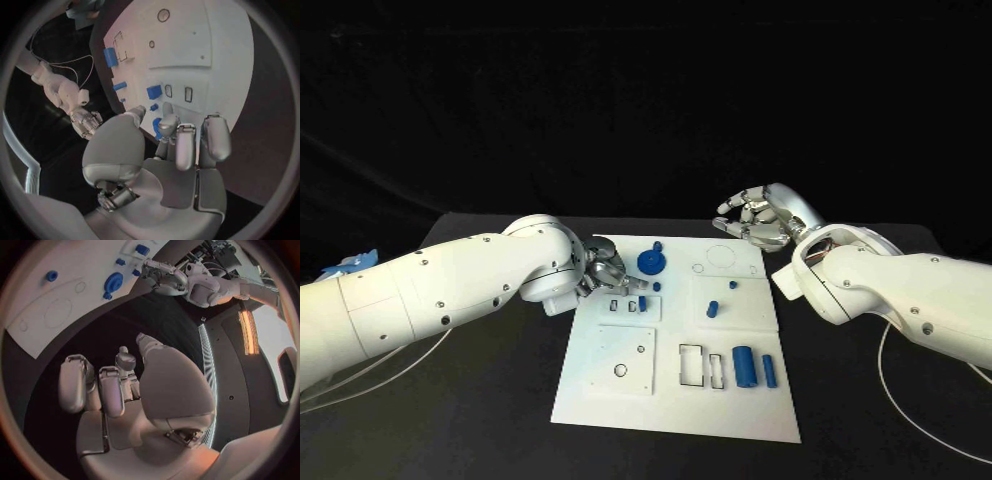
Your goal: Assemble the parts on the task board
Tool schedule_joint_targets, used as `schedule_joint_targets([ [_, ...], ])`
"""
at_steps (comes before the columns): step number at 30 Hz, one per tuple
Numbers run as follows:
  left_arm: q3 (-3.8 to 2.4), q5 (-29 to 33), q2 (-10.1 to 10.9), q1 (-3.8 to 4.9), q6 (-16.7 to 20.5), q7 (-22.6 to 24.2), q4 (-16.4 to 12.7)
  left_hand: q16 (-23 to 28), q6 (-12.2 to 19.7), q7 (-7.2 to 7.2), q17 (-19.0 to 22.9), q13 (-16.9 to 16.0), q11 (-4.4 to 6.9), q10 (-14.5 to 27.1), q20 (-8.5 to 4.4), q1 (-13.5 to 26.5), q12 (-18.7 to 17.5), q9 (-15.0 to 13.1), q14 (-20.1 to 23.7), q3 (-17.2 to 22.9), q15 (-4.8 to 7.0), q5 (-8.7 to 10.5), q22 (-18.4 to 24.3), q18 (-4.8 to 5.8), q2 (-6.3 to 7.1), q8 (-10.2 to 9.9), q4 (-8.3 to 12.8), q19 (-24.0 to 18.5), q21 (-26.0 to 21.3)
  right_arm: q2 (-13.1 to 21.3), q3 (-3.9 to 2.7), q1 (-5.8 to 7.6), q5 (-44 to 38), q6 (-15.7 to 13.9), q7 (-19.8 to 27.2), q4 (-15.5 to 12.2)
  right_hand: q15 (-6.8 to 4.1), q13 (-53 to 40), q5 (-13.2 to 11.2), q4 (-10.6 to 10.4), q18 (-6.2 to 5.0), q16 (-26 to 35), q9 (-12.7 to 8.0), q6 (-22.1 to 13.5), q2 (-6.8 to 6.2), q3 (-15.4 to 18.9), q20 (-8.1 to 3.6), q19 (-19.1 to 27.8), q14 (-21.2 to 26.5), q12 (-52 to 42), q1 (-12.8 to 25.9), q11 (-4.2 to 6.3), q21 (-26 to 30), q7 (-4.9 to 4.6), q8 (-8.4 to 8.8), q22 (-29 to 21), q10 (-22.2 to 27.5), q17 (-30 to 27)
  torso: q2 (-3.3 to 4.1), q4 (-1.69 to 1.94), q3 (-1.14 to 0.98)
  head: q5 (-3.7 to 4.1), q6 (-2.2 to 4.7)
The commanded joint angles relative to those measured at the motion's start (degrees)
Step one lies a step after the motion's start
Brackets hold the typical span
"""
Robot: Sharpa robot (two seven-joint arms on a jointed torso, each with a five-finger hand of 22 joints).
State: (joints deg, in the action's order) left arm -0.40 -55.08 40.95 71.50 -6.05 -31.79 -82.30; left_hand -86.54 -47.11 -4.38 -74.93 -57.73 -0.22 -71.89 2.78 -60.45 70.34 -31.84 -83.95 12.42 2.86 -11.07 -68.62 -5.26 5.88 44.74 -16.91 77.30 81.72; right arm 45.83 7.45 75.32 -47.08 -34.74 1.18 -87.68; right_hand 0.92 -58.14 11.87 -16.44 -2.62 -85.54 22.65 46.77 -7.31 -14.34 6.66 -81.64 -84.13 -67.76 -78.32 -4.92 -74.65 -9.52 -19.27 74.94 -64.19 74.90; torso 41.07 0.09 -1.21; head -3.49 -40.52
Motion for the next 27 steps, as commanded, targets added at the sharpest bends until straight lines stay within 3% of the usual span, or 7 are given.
schedule_joint_targets([
  [1,0.07,-0.38,-0.77,0.21,-2.14,-0.88,0.52,-0.29,0.25,0.16,-9.59,0.07,0.07,0.21,0.07,-0.04,-0.13,-0.09,-4.51,-0.06,0.41,-0.31,-0.08,0.86,-0.59,0.17,0.02,0.4,0.2,-0.04,-0.01,-0.05,-0.3,0.87,-0.3,0.05,-0.46,0.06,0.15,0.0,-1.05,0.34,0.05,-0.28,-0.14,-0.33,-0.14,0.22,-3.42,0.2,0.48,0.19,0.21,0.01,-0.39,6.22,0.21,5.39,-0.09,-0.08,-0.01,0.12,0.22],
  [5,0.15,-0.46,-1.51,0.29,-2.79,-0.95,1.11,-0.39,0.28,0.15,-9.76,0.0,0.06,0.18,0.06,-0.04,-0.09,-0.11,-4.56,-0.07,0.41,-0.33,-0.33,0.91,-0.58,0.17,0.02,0.55,0.3,-0.07,0.0,-0.07,-0.3,1.02,-0.45,0.08,-0.47,0.15,0.27,0.0,-1.08,0.41,0.04,-0.32,-0.14,-0.34,-0.15,0.3,-3.38,0.26,0.52,0.19,0.37,0.01,-0.42,6.14,0.29,5.26,0.02,-0.14,-0.09,0.55,0.34],
  [9,0.19,-0.67,-2.24,0.33,-3.79,-0.98,1.66,-0.44,0.31,0.15,-9.85,0.16,0.06,0.28,0.06,-0.05,-0.19,-0.13,-4.59,-0.09,0.41,-0.32,-0.43,0.93,-0.56,0.18,0.03,0.6,0.34,-0.07,0.0,-0.08,-0.3,1.05,-0.53,0.1,-0.47,0.26,0.29,-0.02,-1.12,0.44,0.04,-0.33,-0.14,-0.34,-0.15,0.4,-3.37,0.34,0.56,0.18,0.55,0.01,-0.43,6.04,0.38,5.22,0.02,0.05,-0.06,1.28,0.4],
  [12,0.24,-0.71,-2.7,0.34,-4.45,-0.9,2.12,-0.49,0.34,0.15,-9.92,0.27,0.06,0.35,0.06,-0.09,-0.27,-0.15,-4.61,-0.09,0.4,-0.34,-0.41,0.93,-0.56,0.18,0.05,0.59,0.33,-0.09,0.0,-0.08,-0.3,1.04,-0.53,0.08,-0.47,0.26,0.29,-0.02,-1.12,0.44,0.04,-0.33,-0.14,-0.34,-0.15,0.4,-3.37,0.34,0.56,0.18,0.55,0.01,-0.43,6.04,0.38,5.22,0.06,-0.03,-0.03,1.56,0.29],
  [27,0.61,0.21,-3.93,0.32,-5.9,-0.55,3.56,-0.56,0.5,0.13,-10.04,0.43,0.04,0.51,0.06,-0.4,-0.41,-0.3,-4.64,-0.11,0.39,-0.48,-0.62,0.97,-0.45,0.21,0.11,0.7,0.42,-0.1,0.0,-0.09,-0.3,0.94,-0.49,0.03,-0.47,0.25,0.38,-0.04,-1.17,0.59,0.05,-0.38,-0.11,-0.37,-0.16,0.51,-3.3,0.34,0.67,0.18,0.77,0.01,-0.5,5.93,0.37,4.94,0.03,-0.03,-0.05,1.65,-0.15],
])
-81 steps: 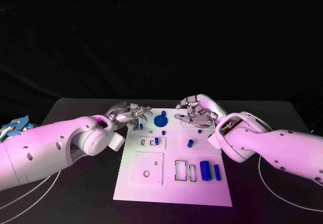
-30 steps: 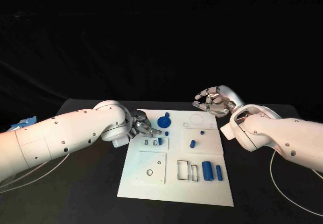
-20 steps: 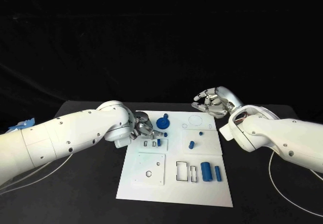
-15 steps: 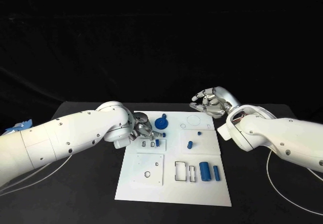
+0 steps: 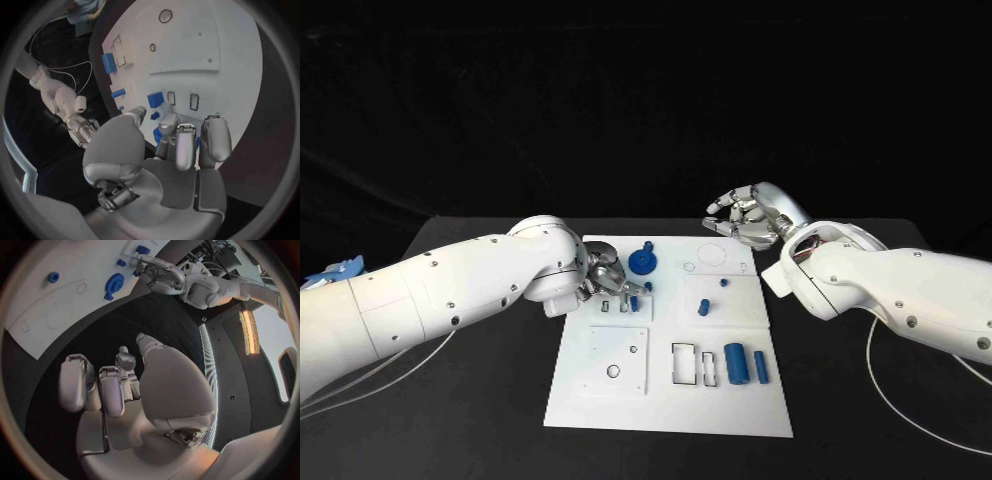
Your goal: Assemble the parts on the task board
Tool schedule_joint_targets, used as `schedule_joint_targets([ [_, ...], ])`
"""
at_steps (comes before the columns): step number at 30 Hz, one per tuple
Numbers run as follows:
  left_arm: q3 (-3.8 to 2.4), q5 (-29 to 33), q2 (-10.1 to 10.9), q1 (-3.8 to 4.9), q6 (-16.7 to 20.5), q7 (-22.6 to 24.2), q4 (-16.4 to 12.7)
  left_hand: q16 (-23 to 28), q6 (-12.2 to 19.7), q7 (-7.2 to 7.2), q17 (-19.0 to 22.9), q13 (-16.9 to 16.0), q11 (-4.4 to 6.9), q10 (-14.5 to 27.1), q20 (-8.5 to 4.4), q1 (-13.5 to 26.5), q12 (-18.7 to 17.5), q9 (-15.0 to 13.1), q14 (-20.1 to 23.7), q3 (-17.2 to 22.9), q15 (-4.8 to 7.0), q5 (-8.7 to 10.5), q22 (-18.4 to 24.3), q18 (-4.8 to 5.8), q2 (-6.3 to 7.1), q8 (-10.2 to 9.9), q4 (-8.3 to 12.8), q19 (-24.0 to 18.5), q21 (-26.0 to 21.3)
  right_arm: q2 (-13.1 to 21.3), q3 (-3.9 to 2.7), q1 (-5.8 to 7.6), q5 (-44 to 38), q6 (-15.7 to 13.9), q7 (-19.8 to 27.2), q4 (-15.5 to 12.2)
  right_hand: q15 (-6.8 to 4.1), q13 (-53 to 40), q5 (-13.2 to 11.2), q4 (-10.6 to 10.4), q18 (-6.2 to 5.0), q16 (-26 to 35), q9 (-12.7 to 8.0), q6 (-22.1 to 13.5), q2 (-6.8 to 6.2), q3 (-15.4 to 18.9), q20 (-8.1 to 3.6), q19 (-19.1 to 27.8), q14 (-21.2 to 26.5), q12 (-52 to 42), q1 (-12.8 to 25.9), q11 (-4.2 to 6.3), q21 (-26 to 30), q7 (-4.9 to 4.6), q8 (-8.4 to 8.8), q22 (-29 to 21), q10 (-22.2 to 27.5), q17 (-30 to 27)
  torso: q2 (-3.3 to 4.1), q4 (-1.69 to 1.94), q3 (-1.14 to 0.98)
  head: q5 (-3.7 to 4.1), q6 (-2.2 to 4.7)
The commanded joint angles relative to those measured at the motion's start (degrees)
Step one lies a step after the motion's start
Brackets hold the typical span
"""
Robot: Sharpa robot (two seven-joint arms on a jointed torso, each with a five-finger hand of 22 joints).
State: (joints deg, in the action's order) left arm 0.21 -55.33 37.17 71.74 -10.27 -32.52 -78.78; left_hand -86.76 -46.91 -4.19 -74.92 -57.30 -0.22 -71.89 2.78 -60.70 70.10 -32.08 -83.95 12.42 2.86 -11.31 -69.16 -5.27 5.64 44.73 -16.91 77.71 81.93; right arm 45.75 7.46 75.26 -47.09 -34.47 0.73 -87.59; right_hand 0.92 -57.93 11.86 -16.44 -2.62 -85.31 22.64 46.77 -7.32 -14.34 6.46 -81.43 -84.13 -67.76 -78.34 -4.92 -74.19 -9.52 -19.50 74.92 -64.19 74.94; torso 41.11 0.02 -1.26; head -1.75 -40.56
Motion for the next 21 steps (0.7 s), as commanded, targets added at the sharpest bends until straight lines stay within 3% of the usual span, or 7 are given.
schedule_joint_targets([
  [1,0.01,0.48,-0.16,0.08,-1.7,0.17,0.06,-0.34,0.3,-0.06,-10.06,0.0,0.04,0.51,0.06,-0.15,-0.17,-0.06,-4.64,-0.11,0.39,-0.24,-0.09,0.98,-0.2,0.21,0.11,0.28,0.21,-0.01,-0.01,-0.03,-0.3,0.66,-0.05,-0.05,-0.47,0.05,0.39,-0.04,-1.17,0.36,0.06,-0.37,-0.1,-0.37,0.04,0.3,-3.29,0.34,0.68,0.19,0.3,0.01,-0.27,5.95,0.37,4.9,-0.01,0.06,0.02,-0.1,-0.15],
  [21,0.05,1.03,-0.23,0.08,-3.61,1.3,0.08,-0.57,0.59,-0.04,-10.44,0.02,0.06,0.65,0.07,-2.85,-0.32,-0.87,-4.73,0.44,0.39,-0.44,-0.59,1.07,-0.01,0.41,0.21,0.43,0.44,-0.15,-0.01,-0.05,-0.3,0.65,-0.18,0.24,-0.47,0.05,0.39,-0.04,-1.17,0.36,0.06,-0.37,-0.1,-0.37,0.04,0.3,-3.29,0.34,0.68,0.19,0.3,0.01,-0.27,5.95,0.37,4.9,0.05,0.05,0.0,-0.12,-0.36],
])
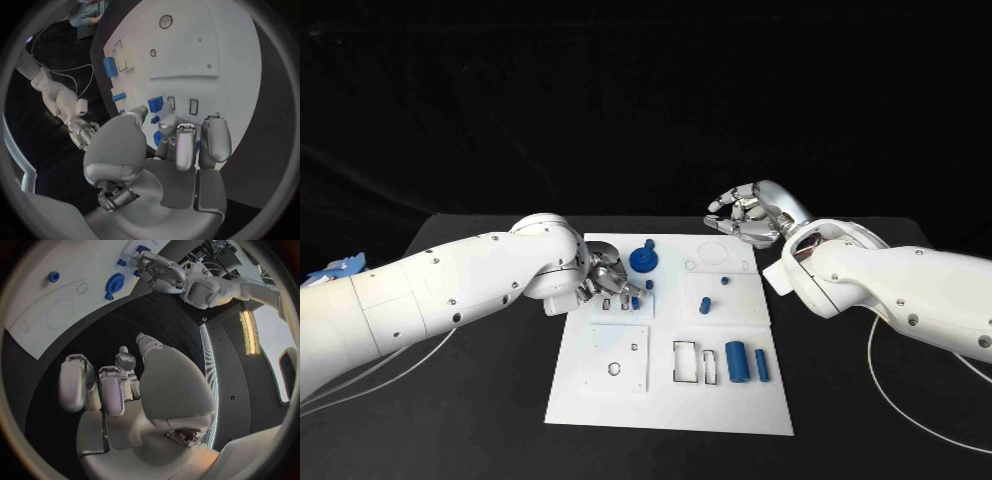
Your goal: Assemble the parts on the task board
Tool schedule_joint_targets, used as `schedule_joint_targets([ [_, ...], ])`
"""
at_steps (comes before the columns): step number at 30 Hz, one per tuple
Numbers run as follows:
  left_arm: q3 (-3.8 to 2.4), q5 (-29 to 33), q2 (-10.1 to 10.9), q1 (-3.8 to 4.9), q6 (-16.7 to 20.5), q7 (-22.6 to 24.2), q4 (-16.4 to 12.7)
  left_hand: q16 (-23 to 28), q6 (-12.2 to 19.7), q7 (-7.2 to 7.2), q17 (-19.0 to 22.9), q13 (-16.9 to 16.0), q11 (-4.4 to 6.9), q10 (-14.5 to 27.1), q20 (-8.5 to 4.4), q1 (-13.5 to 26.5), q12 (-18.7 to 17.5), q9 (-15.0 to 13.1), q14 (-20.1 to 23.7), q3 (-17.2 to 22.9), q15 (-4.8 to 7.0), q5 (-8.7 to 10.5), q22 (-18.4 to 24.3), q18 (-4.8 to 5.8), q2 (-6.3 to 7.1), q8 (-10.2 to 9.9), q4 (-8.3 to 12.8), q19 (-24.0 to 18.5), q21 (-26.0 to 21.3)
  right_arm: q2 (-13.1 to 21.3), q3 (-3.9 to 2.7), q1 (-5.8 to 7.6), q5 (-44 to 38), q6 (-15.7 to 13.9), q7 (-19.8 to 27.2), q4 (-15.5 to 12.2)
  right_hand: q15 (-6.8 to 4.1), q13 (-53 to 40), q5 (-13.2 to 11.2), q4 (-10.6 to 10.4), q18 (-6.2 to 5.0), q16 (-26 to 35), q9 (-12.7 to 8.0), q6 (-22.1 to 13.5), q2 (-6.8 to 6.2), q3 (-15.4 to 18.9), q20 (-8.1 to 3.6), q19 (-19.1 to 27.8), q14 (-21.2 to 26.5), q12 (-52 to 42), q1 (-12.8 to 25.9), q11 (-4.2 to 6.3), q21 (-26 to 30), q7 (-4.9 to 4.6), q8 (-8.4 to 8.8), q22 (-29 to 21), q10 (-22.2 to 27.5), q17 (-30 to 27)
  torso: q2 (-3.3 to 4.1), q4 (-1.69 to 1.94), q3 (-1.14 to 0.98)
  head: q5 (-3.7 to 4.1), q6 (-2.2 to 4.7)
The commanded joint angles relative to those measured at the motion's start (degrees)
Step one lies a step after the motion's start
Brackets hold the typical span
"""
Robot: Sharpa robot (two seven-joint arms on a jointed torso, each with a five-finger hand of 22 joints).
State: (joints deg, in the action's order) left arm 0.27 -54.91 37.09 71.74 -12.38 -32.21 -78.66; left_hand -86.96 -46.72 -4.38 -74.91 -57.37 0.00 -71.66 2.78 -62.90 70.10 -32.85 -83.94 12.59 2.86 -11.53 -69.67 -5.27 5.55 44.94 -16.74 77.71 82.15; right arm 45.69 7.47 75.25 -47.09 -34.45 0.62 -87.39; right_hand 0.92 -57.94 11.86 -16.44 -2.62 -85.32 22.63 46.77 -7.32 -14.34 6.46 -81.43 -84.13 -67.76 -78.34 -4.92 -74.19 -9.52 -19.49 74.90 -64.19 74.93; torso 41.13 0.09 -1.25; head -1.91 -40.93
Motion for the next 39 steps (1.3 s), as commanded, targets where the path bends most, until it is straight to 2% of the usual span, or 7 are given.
schedule_joint_targets([
  [1,-0.01,0.63,-0.16,0.08,-1.48,1.06,-0.05,-0.37,0.39,0.16,-10.45,0.09,-0.16,0.42,0.07,-0.65,-0.32,-0.1,-4.73,0.27,0.39,-0.22,-0.07,1.06,0.07,0.2,0.04,0.43,0.22,-0.11,-0.01,-0.03,-0.3,0.63,-0.07,0.04,-0.46,0.05,0.39,-0.04,-1.17,0.36,0.07,-0.37,-0.1,-0.37,0.04,0.3,-3.3,0.34,0.69,0.18,0.31,0.01,-0.27,5.96,0.37,4.91,0.03,-0.02,-0.02,0.04,0.01],
  [11,0.0,0.82,-0.28,0.08,-1.67,1.54,0.04,-0.45,0.31,0.19,-10.58,0.09,-0.15,0.44,0.09,-1.29,-0.36,-0.26,-4.76,0.46,0.38,-0.24,-0.22,1.09,0.03,0.22,0.03,0.46,0.29,-0.18,-0.01,-0.04,-0.3,0.67,-0.13,0.19,-0.47,0.04,0.47,-0.03,-1.19,0.42,0.08,-0.4,-0.05,-0.43,0.03,0.35,-3.27,0.33,0.78,0.2,0.43,0.02,-0.38,5.91,0.35,4.84,0.02,0.0,0.02,0.07,-0.17],
  [16,0.02,1.33,-0.33,0.09,-1.29,2.01,0.16,-0.56,0.59,0.34,-10.79,0.36,0.03,0.72,0.05,-6.66,-0.87,-0.82,-4.8,5.2,0.54,-0.45,-0.38,1.08,-2.07,-0.47,0.08,0.31,0.39,-0.18,-0.01,-0.04,-0.3,0.68,-0.16,0.27,-0.47,0.04,0.47,-0.03,-1.19,0.42,0.08,-0.4,-0.05,-0.43,0.03,0.35,-3.27,0.33,0.78,0.2,0.43,0.02,-0.38,5.91,0.35,4.84,0.0,0.04,0.03,0.2,-0.21],
  [19,0.03,1.62,-0.35,0.09,-1.09,2.29,0.22,-0.6,0.92,0.26,-10.87,0.73,0.01,1.05,0.04,-9.09,-1.33,-1.1,-4.81,8.8,0.54,-0.34,-0.4,1.07,-2.24,-0.94,0.18,0.21,0.4,-0.18,-0.01,-0.04,-0.3,0.71,-0.19,0.31,-0.48,0.02,0.52,-0.01,-1.19,0.45,0.09,-0.41,-0.02,-0.49,0.02,0.36,-3.26,0.31,0.81,0.21,0.45,0.03,-0.45,5.91,0.32,4.81,0.0,0.02,0.01,0.23,-0.26],
  [28,0.06,2.75,-0.35,0.09,-1.1,2.89,0.4,-0.68,1.89,-0.1,-11.1,1.13,-0.27,1.05,0.21,-12.39,-2.19,-3.51,-4.85,24.64,0.32,-0.24,-0.77,1.1,0.86,-0.76,2.85,0.11,0.54,-0.25,-0.01,-0.09,-0.29,0.9,-0.28,0.49,-0.49,0.06,0.55,0.01,-1.2,0.49,0.09,-0.42,0.0,-0.52,0.01,0.37,-3.25,0.33,0.81,0.22,0.48,0.03,-0.48,5.9,0.34,4.75,0.0,-0.01,0.02,0.28,-0.32],
  [36,0.06,4.08,0.0,0.09,-1.43,2.81,0.29,-0.82,2.08,-0.2,-11.36,0.7,-0.3,0.57,0.31,-10.66,-2.07,-5.12,-4.93,31.36,0.23,0.24,-1.25,1.17,2.6,0.04,5.85,0.28,0.76,-0.31,-0.01,-0.15,-0.17,0.95,-0.34,0.91,-0.49,0.11,0.6,0.02,-1.22,0.51,0.09,-0.43,0.03,-0.55,0.01,0.43,-3.24,0.36,0.81,0.22,0.61,0.04,-0.51,5.83,0.37,4.71,0.01,0.0,0.0,0.13,-0.55],
  [39,0.05,4.81,0.36,0.08,-1.16,2.89,0.16,-0.85,2.13,-0.33,-11.41,0.52,-0.37,0.43,0.33,-9.68,-2.04,-5.93,-4.95,35.5,0.19,2.17,-1.51,1.2,3.39,0.39,7.73,0.38,0.89,-0.26,-0.01,-0.16,-0.12,0.92,-0.26,0.96,-0.49,0.11,0.6,0.02,-1.22,0.51,0.09,-0.43,0.03,-0.55,0.01,0.43,-3.24,0.36,0.81,0.22,0.61,0.04,-0.51,5.83,0.37,4.71,-0.09,0.01,0.03,0.14,-0.4],
])
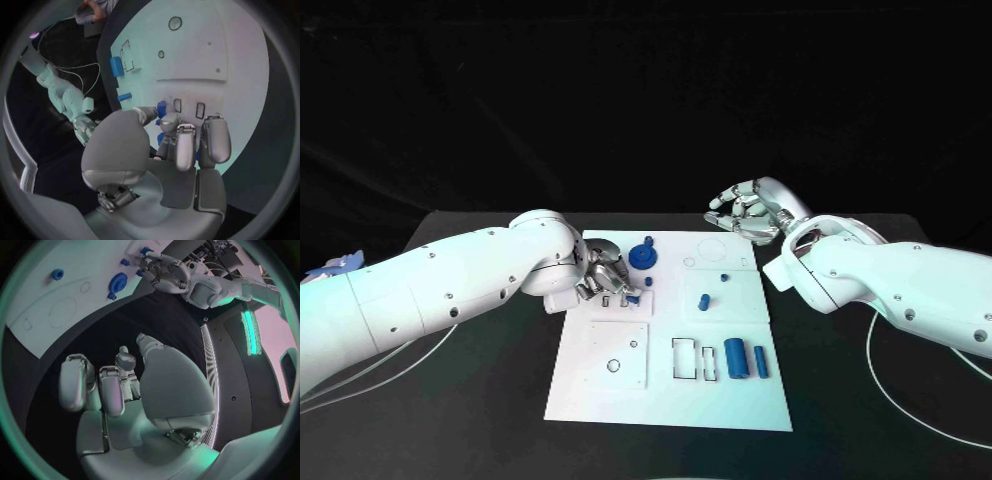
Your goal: Assemble the parts on the task board
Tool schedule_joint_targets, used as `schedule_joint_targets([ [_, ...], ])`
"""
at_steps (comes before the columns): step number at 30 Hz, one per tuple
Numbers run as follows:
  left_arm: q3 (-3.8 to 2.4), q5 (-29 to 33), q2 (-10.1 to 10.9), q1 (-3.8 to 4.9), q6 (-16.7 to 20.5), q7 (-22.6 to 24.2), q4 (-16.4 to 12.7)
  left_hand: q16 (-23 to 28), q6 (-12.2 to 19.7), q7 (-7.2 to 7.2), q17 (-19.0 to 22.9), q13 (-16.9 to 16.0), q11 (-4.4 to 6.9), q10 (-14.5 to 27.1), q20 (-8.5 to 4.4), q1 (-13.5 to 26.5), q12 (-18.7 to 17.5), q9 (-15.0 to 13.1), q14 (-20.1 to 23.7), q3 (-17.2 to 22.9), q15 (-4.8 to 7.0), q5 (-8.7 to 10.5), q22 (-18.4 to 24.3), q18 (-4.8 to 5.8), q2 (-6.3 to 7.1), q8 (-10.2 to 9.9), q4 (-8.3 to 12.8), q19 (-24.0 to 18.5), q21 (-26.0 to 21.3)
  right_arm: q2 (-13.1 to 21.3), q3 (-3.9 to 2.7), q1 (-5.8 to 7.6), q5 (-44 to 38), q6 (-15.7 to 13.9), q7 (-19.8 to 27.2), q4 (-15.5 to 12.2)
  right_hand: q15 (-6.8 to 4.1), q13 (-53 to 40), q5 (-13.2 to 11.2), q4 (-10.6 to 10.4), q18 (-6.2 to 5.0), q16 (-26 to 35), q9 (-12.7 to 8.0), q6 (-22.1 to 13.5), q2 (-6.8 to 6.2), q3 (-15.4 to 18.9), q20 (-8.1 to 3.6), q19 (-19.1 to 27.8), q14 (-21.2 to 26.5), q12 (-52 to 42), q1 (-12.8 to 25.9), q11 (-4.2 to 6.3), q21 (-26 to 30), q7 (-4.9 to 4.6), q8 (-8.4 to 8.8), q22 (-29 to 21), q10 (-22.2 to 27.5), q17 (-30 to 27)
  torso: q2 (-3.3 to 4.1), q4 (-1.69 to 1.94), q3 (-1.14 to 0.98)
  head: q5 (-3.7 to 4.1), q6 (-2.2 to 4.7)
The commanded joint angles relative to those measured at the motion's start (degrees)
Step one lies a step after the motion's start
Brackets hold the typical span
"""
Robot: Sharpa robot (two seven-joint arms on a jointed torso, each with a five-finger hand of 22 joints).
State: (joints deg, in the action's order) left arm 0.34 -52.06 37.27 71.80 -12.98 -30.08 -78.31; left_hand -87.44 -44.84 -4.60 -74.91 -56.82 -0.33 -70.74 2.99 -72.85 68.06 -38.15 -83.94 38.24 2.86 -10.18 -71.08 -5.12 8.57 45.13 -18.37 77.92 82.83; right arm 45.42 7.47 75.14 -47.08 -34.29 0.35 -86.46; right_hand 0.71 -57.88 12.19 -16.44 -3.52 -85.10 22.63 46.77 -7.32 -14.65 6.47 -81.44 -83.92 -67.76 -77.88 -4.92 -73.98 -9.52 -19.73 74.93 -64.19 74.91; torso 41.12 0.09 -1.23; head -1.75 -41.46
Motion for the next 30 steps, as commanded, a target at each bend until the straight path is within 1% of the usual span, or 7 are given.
schedule_joint_targets([
  [1,-0.02,2.3,0.3,0.02,-0.41,0.79,-0.21,-0.41,0.24,-0.11,-11.47,-0.18,-0.03,-0.6,0.13,0.44,0.1,-0.72,-4.97,10.18,0.2,0.97,-0.13,1.06,0.46,0.25,9.52,0.19,0.23,0.03,-0.01,-0.05,-0.09,0.75,0.04,0.05,-0.28,0.05,0.28,0.02,-0.33,0.29,0.1,-0.43,0.03,-0.24,0.01,0.44,-3.44,0.36,0.35,0.22,0.39,0.04,-0.28,5.81,0.37,4.73,-0.12,0.06,0.03,0.0,0.17],
  [9,0.0,4.46,1.21,-0.01,1.38,3.23,-0.2,-0.28,-0.38,-0.01,-11.27,-0.11,0.1,-0.84,0.13,1.32,0.04,-1.1,-4.91,11.88,0.31,-0.25,-0.3,1.08,1.4,0.36,11.3,0.26,0.32,0.24,0.03,-0.14,0.64,0.66,1.27,0.72,-0.3,0.43,0.39,0.05,-0.74,1.01,0.1,-0.5,0.02,-0.33,-0.01,1.42,-3.08,0.64,0.39,0.23,2.22,0.04,-0.37,4.8,0.7,3.39,-0.8,0.42,0.18,0.63,0.37],
  [15,0.06,4.26,2.68,-0.18,4.14,5.52,-1.82,-0.25,-1.13,0.13,-11.24,-0.33,0.24,-1.41,0.03,2.22,0.13,-1.25,-4.91,12.77,0.43,-1.6,-0.37,1.08,2.06,0.25,12.38,0.31,0.37,0.38,0.12,-0.37,1.3,0.45,3.0,1.53,-0.37,2.52,0.54,0.12,-1.7,3.47,0.11,-0.87,-0.19,-0.8,-0.07,3.87,-1.89,2.26,0.55,0.26,6.97,0.06,-1.01,2.25,2.52,-0.36,-1.59,0.42,0.24,0.46,0.4],
  [21,0.07,2.45,4.82,-0.31,6.86,6.28,-4.8,-0.38,-1.89,0.39,-11.42,-1.5,0.49,-2.59,-0.16,3.19,0.93,-1.46,-5.0,13.52,0.65,-2.91,-1.34,1.27,2.61,0.29,13.13,0.98,0.78,0.78,0.21,-0.58,1.71,-0.51,4.15,1.96,-0.65,10.71,1.2,0.12,-3.95,11.18,0.07,-1.51,-0.84,-2.05,-0.31,9.47,1.02,8.7,0.99,0.47,20.04,0.23,-2.36,-5.09,7.51,-9.93,-2.42,0.59,0.28,-0.29,-0.15],
  [25,0.08,0.72,5.64,-0.64,8.16,6.31,-6.07,-0.42,-2.42,0.61,-11.44,-2.29,0.71,-3.37,-0.34,3.95,1.47,-1.66,-5.03,14.28,0.85,-3.79,-2.14,1.44,3.13,0.4,13.69,1.54,1.12,0.95,0.28,-0.86,2.72,-0.6,5.56,2.23,-0.66,17.22,1.96,0.18,-6.66,23.18,-0.15,-1.83,-1.42,-3.64,-0.33,16.75,5.55,14.84,1.02,0.5,38.4,0.23,-3.13,-15.86,9.88,-22.37,-2.93,0.86,0.39,-0.86,-0.57],
  [27,0.09,-0.24,5.75,-1.03,8.58,6.31,-6.29,-0.42,-2.48,0.64,-11.45,-2.35,0.74,-3.44,-0.36,4.06,1.51,-1.68,-5.03,14.37,0.88,-3.89,-2.26,1.46,3.2,0.41,13.76,1.62,1.17,0.99,0.31,-1.08,3.1,-0.1,6.16,2.38,-0.41,19.67,2.35,0.29,-6.92,31.0,-0.4,-1.95,-1.59,-4.75,-0.09,18.25,8.76,17.7,0.84,0.31,42.89,0.06,-3.3,-18.75,10.18,-29.51,-3.25,1.01,0.48,-0.95,-0.72],
  [30,0.2,-2.05,5.52,-1.67,9.2,6.29,-6.1,-0.46,-2.63,0.7,-11.5,-2.44,0.8,-3.61,-0.43,4.3,1.58,-1.75,-5.05,14.59,0.94,-4.18,-2.51,1.52,3.35,0.45,13.89,1.8,1.27,0.99,0.37,-1.35,3.26,0.55,6.76,2.59,-0.45,20.58,2.59,0.41,-6.96,32.36,-0.43,-1.54,-1.68,-5.27,-0.06,18.02,8.67,18.38,0.77,0.39,43.93,0.16,-3.67,-19.6,9.7,-30.13,-3.65,1.28,0.63,-0.82,-0.89],
])
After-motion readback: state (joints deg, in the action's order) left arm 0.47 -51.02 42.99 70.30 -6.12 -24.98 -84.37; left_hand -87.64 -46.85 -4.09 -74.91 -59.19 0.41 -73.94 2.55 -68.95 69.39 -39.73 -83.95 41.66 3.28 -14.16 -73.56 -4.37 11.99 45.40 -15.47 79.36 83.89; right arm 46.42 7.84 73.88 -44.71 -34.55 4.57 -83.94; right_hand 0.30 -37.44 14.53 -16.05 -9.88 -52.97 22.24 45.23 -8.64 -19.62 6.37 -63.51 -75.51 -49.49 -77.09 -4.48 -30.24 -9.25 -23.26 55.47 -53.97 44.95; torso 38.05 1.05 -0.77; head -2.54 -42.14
